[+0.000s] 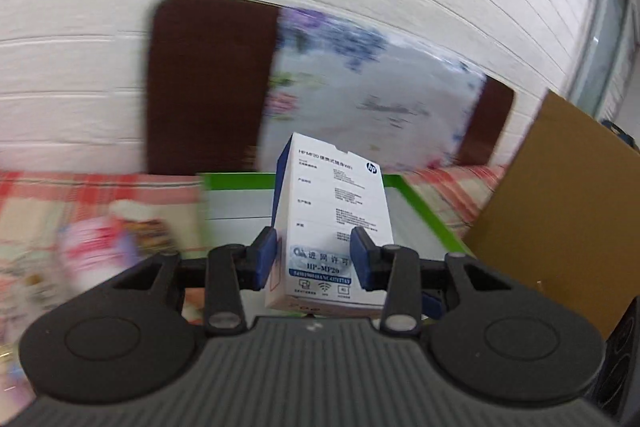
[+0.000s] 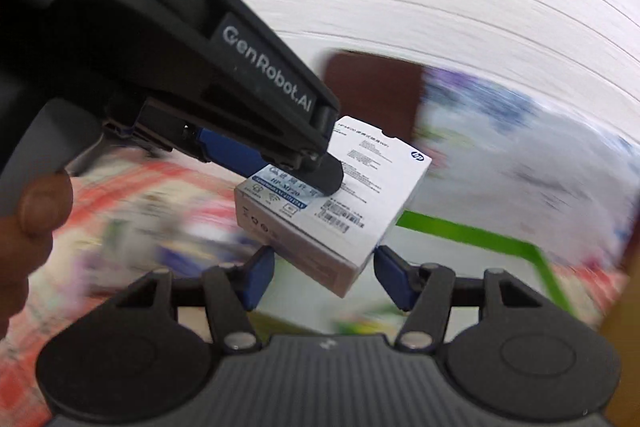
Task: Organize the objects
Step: 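Carry the white HP box into the green box and release it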
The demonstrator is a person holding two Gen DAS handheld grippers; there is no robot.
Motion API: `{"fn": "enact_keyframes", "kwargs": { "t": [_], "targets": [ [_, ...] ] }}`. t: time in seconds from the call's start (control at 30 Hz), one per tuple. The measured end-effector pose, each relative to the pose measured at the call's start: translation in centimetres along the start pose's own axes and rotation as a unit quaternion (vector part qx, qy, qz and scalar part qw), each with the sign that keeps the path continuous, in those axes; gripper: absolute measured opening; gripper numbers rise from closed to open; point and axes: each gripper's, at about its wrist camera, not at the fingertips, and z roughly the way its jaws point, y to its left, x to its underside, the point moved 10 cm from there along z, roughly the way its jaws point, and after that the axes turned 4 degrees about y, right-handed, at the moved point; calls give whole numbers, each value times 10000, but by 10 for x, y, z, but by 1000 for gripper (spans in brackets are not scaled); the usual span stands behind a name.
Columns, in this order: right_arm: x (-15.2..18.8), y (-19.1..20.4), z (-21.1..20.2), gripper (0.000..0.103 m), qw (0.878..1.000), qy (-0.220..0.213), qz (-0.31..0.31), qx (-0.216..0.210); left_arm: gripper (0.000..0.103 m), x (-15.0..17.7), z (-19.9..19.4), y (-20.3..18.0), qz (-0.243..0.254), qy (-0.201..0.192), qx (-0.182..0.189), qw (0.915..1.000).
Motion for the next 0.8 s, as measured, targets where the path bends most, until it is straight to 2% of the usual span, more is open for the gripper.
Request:
{"fn": "enact_keyframes", "kwargs": {
  "t": [0.07, 0.1, 0.2, 0.23, 0.27, 0.3, 0.33, 0.4, 0.5, 0.63, 0.8],
  "targets": [
    [9, -36, 5, 57, 9995, 120, 203, 228, 43, -2, 30, -26, 82, 102, 182, 9997],
    [8, -42, 28, 57, 9988, 243, 301, 293, 43, -3, 43, -36, 119, 148, 236, 9995],
    [23, -80, 45, 58, 9963, 497, 463, 526, 43, 2, 80, -59, 291, 347, 261, 9986],
    [28, -90, 51, 59, 9953, 561, 466, 642, 43, 5, 92, -62, 356, 460, 202, 9981],
    [32, -99, 57, 64, 9942, 598, 509, 738, 43, 9, 103, -65, 453, 574, 91, 9973],
    [33, -106, 63, 75, 9927, 612, 666, 793, 43, 13, 111, -64, 584, 676, -94, 9960],
    [34, -113, 66, 76, 9915, 635, 772, 834, 43, 18, 115, -62, 713, 761, -330, 9940],
    [39, -126, 66, 75, 9907, 588, 930, 802, 43, 21, 112, -54, 808, 825, -648, 9912],
    [39, -118, 57, 75, 9905, 495, 1095, 676, 44, 21, 93, -45, 912, 738, -908, 9889],
    [36, -98, 39, 75, 9899, 278, 1278, 545, 44, 26, 71, -30, 915, 795, -1299, 9841],
    [29, -66, 9, 75, 9900, 201, 1364, 282, 46, 43, 40, -10, 752, 904, -1581, 9804]
  ]
}}
